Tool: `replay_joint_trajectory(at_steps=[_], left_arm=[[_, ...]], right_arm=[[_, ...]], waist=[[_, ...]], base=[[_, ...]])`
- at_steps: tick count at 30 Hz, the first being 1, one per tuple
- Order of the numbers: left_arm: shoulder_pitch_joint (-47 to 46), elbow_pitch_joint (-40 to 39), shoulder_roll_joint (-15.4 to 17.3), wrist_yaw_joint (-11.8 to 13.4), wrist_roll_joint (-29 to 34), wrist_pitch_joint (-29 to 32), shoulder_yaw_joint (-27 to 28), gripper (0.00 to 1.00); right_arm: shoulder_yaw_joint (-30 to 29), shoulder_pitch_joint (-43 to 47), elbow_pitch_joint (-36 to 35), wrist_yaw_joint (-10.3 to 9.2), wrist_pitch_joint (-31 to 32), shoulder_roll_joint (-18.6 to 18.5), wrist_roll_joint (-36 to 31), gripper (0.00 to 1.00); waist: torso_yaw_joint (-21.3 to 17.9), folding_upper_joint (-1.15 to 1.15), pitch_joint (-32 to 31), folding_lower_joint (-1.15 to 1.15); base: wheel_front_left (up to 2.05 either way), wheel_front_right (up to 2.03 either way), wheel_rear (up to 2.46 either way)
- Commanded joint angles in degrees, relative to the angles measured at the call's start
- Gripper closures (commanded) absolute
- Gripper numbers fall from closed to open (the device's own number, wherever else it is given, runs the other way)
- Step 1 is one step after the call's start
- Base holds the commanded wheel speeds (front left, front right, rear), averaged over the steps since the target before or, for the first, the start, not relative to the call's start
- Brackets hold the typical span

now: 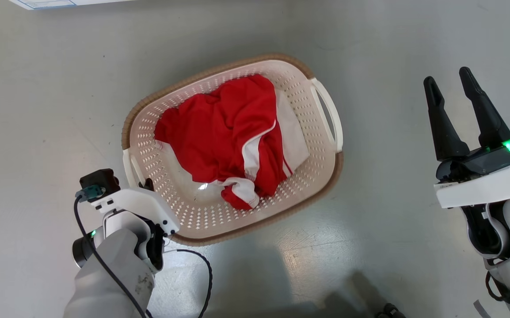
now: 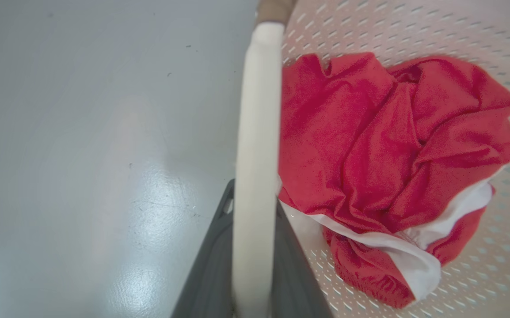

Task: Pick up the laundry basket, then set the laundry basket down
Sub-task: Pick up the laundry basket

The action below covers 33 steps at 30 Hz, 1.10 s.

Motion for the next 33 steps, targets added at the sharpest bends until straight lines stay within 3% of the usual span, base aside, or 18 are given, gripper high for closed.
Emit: replay_joint_trajectory(at_steps=[1, 12, 22, 33], left_arm=[[0.4, 0.1, 0.7, 0.3, -0.5, -0.3, 0.7, 1.0], [-0.7, 0.9, 2.2, -0.3, 3.3, -0.3, -1.8, 1.0], [-3.8, 1.5, 5.5, -3.5, 9.6, 0.3, -7.6, 1.0], [-7.3, 1.8, 6.4, -5.6, 10.3, 2.5, -9.2, 1.0]], right_arm=[[1.0, 0.8, -0.9, 0.36, -0.6, -1.1, 0.4, 0.0], [1.7, 0.8, 0.0, 0.36, -0.6, -0.1, 0.5, 0.0], [1.4, 0.8, -0.2, 0.36, -0.6, -0.4, 0.7, 0.0], [1.0, 0.9, -0.4, 0.36, -0.6, -0.7, 0.5, 0.0]], waist=[[-0.1, 0.0, 0.0, 0.0], [-0.6, 0.0, -1.6, 0.0], [-1.2, 0.0, -0.9, 0.0], [-1.0, 0.0, -0.2, 0.0]], base=[[0.0, 0.0, 0.0], [0.0, 0.0, 0.0], [0.0, 0.0, 0.0], [0.0, 0.0, 0.0]])
